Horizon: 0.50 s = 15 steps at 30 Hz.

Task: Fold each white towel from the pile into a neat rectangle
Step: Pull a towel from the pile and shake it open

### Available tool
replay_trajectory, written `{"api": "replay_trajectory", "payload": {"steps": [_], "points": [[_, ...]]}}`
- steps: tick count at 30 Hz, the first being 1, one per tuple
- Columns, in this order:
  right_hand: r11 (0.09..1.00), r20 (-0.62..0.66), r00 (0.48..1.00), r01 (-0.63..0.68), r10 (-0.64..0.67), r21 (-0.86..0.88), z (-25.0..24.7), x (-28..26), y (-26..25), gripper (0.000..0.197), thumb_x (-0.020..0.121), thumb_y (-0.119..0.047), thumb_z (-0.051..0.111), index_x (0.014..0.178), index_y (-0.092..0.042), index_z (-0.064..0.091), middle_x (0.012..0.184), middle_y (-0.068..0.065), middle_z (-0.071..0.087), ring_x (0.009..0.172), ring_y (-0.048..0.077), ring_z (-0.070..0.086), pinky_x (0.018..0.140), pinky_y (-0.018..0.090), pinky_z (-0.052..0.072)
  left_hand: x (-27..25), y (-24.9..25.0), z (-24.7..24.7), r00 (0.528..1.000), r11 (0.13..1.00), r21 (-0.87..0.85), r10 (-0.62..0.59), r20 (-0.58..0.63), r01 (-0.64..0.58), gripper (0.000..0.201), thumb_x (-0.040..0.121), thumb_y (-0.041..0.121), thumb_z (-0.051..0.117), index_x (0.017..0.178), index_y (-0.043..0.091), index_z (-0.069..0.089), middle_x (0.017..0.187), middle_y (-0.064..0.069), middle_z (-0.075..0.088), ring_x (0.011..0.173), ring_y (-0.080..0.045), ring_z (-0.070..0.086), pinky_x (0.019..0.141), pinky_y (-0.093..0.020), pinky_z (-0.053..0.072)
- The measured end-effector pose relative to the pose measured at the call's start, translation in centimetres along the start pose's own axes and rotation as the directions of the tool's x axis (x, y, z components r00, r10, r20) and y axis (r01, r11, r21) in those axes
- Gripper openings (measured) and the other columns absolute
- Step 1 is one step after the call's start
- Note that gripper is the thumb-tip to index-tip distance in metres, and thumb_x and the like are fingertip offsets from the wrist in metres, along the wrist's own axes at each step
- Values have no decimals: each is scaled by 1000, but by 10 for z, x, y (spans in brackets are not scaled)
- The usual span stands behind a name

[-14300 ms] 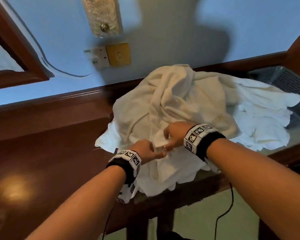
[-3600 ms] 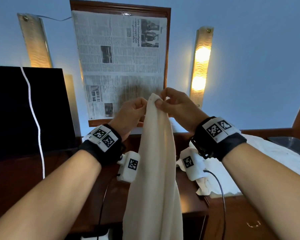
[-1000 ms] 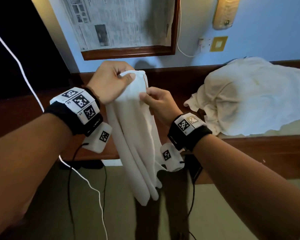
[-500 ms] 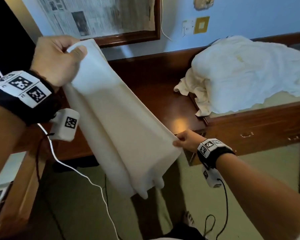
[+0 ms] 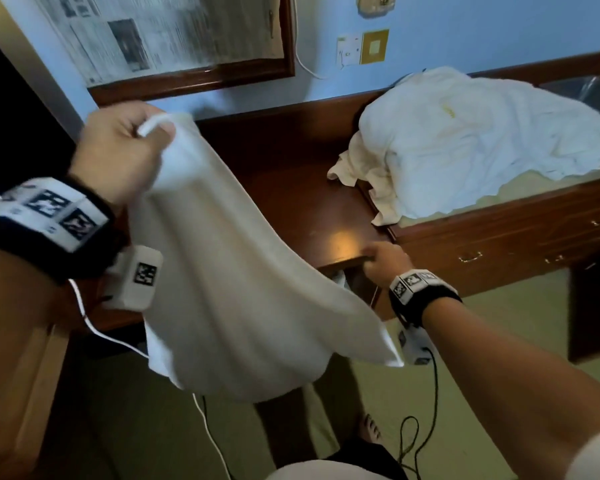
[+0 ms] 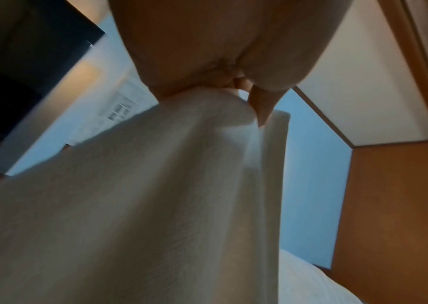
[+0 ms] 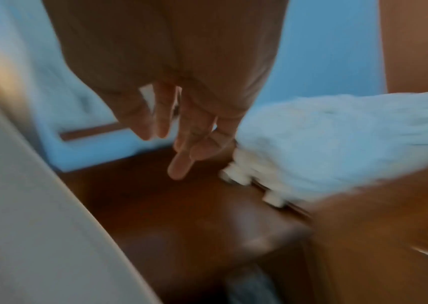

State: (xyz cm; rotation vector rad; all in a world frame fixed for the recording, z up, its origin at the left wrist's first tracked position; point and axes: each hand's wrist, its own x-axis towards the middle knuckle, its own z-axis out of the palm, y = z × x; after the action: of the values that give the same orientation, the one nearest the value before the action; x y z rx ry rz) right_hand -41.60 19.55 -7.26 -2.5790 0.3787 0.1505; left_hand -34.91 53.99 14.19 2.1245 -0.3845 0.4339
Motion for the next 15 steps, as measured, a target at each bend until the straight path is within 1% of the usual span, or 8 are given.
{"api": "replay_trajectory", "payload": {"steps": [1,3,4,5,6,8,11,15], "points": [[981,-40,992,121,-116,152,-9,1,-29,35,86,-15,62,120,-20,68,118,0,69,104,19,65,98,33,50,-1,0,14,998,999,26,23,52,-25,16,95,24,61,80,26,67,74,7,65,65,1,55,65,-23,46],[847,-64,937,339,-344,410,-30,1,-88,44,87,-18,68,130,-25,61,123,-8,65,99,10,64,96,34,52,-9,4,41,985,991,90,79,153,-94,11,98,17,62,91,21,70,86,1,67,75,-3,57,71,-18,45],[763,-62,898,404,-435,504,-43,0,-114,48,88,-22,71,133,-26,57,127,-6,62,104,10,64,94,33,53,-10,6,50,978,990,85,91,186,-109,9,98,16,62,94,20,70,90,1,68,80,-6,59,75,-20,47],[685,-71,868,436,-492,583,-53,-3,-134,47,89,-23,72,133,-22,57,128,-3,62,108,12,63,95,33,53,-12,5,58,972,991,76,95,216,-114,9,98,16,62,95,19,69,91,2,69,84,-8,61,78,-25,49],[612,-113,835,479,-538,629,-63,-3,-151,42,90,-20,71,130,-15,59,123,1,65,108,13,64,94,32,53,-13,6,62,969,990,73,105,223,-124,9,98,17,62,95,19,69,92,3,69,86,-10,62,80,-29,50],[533,-198,788,555,-583,639,-79,-6,-173,27,91,-11,69,116,-3,66,106,4,71,99,11,67,89,29,55,-8,7,63,976,993,50,90,199,-102,9,98,18,62,97,17,70,92,3,69,88,-13,64,82,-34,52],[486,-256,749,610,-611,626,-89,-5,-193,20,91,-18,69,107,-6,70,100,8,73,95,19,70,89,36,56,4,13,52,987,996,12,90,136,-92,8,97,19,63,95,19,70,91,3,70,88,-15,66,81,-34,54],[493,-446,714,697,-540,521,-98,3,-219,15,94,-21,66,98,-9,74,90,6,74,81,10,65,81,40,56,16,26,39,988,989,-6,145,56,-145,9,96,16,65,90,12,70,84,-7,70,79,-17,63,74,-32,49]]}}
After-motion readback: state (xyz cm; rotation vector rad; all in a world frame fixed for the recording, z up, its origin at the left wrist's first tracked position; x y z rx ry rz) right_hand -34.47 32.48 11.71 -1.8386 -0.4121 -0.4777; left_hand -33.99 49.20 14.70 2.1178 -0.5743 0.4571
